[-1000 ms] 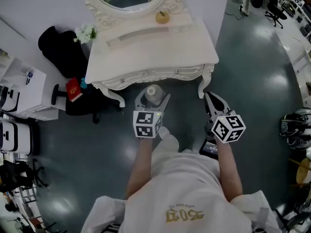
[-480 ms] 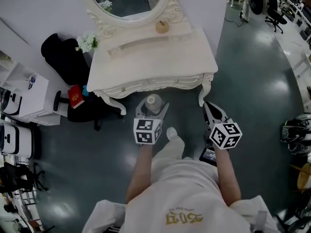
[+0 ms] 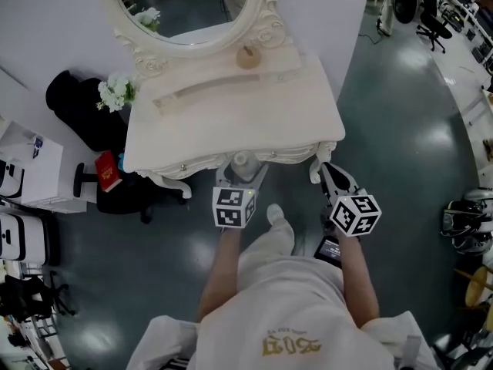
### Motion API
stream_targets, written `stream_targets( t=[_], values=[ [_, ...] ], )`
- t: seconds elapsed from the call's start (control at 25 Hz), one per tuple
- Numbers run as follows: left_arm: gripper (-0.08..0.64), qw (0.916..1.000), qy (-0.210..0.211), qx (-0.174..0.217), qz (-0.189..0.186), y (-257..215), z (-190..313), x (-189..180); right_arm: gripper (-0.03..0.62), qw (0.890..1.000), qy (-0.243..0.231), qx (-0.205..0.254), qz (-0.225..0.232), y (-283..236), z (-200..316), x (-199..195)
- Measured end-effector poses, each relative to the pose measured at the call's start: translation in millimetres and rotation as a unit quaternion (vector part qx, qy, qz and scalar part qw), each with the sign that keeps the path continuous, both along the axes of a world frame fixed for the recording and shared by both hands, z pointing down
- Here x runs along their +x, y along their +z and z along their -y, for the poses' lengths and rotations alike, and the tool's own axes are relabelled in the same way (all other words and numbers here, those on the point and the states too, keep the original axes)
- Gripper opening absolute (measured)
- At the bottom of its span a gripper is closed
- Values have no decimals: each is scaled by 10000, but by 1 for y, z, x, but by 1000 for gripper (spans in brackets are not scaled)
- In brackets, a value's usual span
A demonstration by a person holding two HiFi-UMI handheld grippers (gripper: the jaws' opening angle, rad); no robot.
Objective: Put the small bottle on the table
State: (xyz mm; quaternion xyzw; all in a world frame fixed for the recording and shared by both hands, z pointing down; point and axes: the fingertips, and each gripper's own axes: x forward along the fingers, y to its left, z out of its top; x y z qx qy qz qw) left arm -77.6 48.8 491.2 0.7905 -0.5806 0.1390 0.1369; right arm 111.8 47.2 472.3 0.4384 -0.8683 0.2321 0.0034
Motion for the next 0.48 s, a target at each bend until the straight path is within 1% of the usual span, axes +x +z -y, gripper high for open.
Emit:
stream_targets(
  t=[0.12, 0.24, 0.48],
  values=[
    [356, 9999, 139, 27, 80, -4, 50, -3, 12, 10000, 40, -14, -5, -2, 48, -9],
    [356, 9997, 219, -27, 123, -2, 97, -11, 12, 10000, 29, -49, -65, 0, 92, -22],
    [354, 9991, 380, -143, 142, 5, 173, -22, 12, 9994, 174, -233, -209, 15, 167, -31]
  ],
)
